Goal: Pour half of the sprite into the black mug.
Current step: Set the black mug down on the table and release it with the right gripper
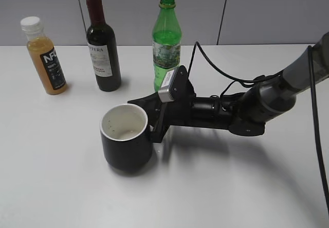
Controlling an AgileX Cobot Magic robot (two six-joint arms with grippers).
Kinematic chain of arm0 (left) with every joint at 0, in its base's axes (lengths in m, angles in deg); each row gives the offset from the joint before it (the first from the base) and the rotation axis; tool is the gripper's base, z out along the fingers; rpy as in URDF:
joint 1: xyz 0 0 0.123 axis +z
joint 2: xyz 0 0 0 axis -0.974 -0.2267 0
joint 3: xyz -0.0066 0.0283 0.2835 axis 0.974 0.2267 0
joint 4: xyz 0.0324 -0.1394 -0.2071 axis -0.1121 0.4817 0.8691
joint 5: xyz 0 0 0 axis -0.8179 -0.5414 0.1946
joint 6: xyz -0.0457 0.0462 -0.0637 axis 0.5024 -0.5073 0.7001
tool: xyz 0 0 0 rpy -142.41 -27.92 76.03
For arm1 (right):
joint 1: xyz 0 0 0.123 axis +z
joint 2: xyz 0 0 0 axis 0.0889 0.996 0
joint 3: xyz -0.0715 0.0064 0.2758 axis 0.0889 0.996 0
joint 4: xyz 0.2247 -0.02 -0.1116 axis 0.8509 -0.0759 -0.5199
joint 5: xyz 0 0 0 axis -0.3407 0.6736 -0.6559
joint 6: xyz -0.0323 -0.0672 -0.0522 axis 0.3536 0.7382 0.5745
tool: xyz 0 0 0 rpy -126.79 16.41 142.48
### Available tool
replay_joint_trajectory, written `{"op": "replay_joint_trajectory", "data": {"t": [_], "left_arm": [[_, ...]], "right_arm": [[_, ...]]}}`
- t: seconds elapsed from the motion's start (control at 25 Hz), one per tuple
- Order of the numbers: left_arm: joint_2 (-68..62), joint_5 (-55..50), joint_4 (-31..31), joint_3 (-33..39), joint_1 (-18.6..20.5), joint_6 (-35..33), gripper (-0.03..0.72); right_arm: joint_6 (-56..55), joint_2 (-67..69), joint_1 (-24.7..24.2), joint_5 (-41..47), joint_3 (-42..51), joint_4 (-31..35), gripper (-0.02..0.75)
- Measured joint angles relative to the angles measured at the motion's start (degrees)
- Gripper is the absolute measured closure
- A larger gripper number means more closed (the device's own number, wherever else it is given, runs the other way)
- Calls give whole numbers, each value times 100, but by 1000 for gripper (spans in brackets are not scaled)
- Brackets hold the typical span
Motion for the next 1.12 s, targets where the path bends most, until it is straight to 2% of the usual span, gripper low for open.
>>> {"op": "replay_joint_trajectory", "data": {"t": [0.12, 0.36, 0.76, 1.12], "left_arm": [[0, 0, 0, 0, 0, 0, 452], [0, 0, 0, 0, 0, 0, 452], [0, 0, 0, 0, 0, 0, 452], [0, 0, 0, 0, 0, 0, 452]], "right_arm": [[0, 0, -148, -18, 28, -103, 677], [0, 0, -565, 2, 51, -751, 677], [-16, 0, -605, -44, 52, -1008, 677], [-98, -17, -816, -212, 52, -1188, 577]]}}
